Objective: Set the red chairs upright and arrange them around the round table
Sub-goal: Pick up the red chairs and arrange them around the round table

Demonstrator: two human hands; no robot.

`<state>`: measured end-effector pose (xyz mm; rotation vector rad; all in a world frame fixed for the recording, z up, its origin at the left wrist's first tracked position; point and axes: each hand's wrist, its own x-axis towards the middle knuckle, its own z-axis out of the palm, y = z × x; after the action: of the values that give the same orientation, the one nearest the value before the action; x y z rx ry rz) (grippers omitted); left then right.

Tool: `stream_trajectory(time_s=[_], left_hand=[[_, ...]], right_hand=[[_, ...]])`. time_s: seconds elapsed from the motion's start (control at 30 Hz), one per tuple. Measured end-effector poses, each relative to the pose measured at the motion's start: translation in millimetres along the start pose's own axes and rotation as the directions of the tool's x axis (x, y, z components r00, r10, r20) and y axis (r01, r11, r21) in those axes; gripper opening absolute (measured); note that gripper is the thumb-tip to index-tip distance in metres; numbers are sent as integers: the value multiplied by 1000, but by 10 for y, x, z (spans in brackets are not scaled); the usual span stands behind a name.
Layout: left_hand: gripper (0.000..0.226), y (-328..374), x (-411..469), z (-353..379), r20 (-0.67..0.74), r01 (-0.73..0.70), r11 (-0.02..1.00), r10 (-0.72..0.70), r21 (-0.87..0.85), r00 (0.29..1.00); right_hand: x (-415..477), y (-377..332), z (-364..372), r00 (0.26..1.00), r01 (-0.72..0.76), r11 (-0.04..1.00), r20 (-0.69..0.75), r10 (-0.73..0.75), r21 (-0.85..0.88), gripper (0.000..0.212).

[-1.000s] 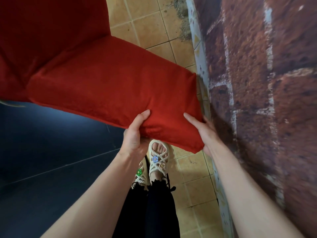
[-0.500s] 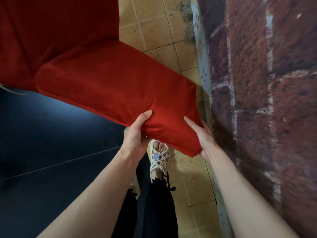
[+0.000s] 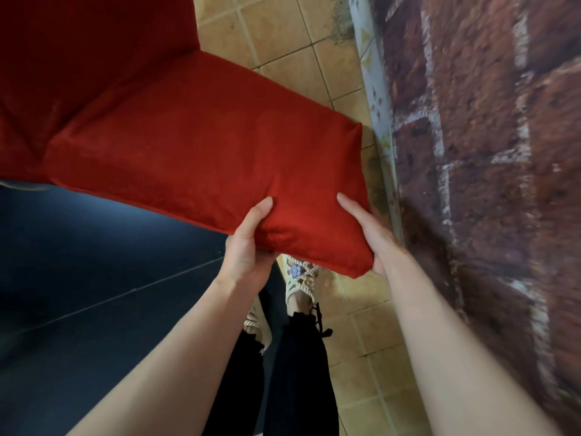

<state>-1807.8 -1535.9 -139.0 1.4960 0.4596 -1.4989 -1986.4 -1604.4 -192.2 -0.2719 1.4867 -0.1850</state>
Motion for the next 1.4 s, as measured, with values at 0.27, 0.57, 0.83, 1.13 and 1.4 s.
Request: stream_trajectory(time_s=[0.27, 0.57, 0.83, 1.13, 1.4], left_hand=[[70, 272, -7, 356, -62, -27, 999, 29, 26, 998], [52, 756, 48, 956, -124, -89, 991, 102, 102, 987], [42, 1102, 128, 1400, -164, -104, 988, 122, 118, 979], [58, 1438, 239, 1798, -160, -125, 981, 149, 148, 976], [82, 1450, 225, 1945, -188, -92, 985, 120, 149, 975]], right_hand=[[-97, -366, 11, 998, 56, 998, -2, -56, 42, 95], [-297, -1007, 63, 989, 148, 975, -28, -145, 164, 75], [-406, -1331, 226, 959, 273, 932, -142, -245, 236, 81], [-356, -1639, 363, 872, 432, 866, -358, -332, 250, 36], [-276, -1673, 425, 859, 428, 866, -415, -300, 260, 101]])
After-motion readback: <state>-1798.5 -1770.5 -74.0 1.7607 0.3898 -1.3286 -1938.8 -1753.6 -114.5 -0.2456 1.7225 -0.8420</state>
